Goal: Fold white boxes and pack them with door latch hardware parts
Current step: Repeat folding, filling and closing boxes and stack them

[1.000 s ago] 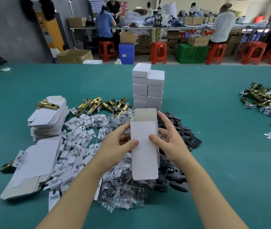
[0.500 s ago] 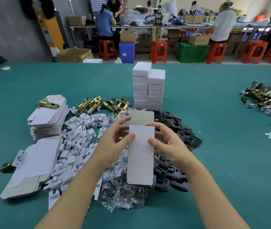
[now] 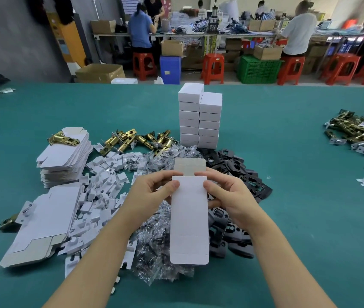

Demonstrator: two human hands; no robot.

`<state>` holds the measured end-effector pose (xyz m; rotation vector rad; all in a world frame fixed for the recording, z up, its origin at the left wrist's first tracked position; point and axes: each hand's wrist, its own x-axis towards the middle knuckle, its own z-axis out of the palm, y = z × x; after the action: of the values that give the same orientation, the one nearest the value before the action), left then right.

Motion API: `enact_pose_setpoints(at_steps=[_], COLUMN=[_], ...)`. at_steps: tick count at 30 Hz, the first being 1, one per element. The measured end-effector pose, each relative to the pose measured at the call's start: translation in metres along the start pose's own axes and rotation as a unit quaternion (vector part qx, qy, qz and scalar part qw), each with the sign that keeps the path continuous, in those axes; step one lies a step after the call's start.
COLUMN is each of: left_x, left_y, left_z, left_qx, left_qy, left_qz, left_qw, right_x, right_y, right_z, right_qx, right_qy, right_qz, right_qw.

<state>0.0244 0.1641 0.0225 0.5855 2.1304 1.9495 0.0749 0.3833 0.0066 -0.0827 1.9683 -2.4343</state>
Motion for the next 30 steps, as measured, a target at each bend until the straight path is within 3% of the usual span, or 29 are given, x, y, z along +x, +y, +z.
enact_pose_setpoints(at_steps=[5, 10, 16, 24, 30], left_x=[0.002, 0.004, 0.005, 0.012, 0.015], left_y=[-0.002, -0.007, -0.01, 0.001, 0.001], left_z=[0.0, 0.002, 0.001, 0.0, -0.003], left_qx=[-0.003, -0.053, -0.017, 0.028, 0.041], left_qy=[0.002, 0.05, 0.012, -0.015, -0.069], left_qz=[0.006, 0.011, 0.029, -0.099, -0.109], left_qw=[1.0, 0.997, 0.999, 0.995, 0.991], right_x=[0.0, 0.001, 0.001, -0.001, -0.002], right_y=[0.003, 0.003, 0.006, 0.012, 0.012], right_z=[0.003, 0.006, 0.008, 0.015, 0.018], right_qx=[-0.001, 0.003, -0.035, -0.099, -0.115], right_qy=[0.026, 0.043, 0.047, 0.039, 0.039], right_qz=[-0.03, -0.036, -0.034, -0.037, -0.052], right_qw=[0.999, 0.998, 0.998, 0.994, 0.991])
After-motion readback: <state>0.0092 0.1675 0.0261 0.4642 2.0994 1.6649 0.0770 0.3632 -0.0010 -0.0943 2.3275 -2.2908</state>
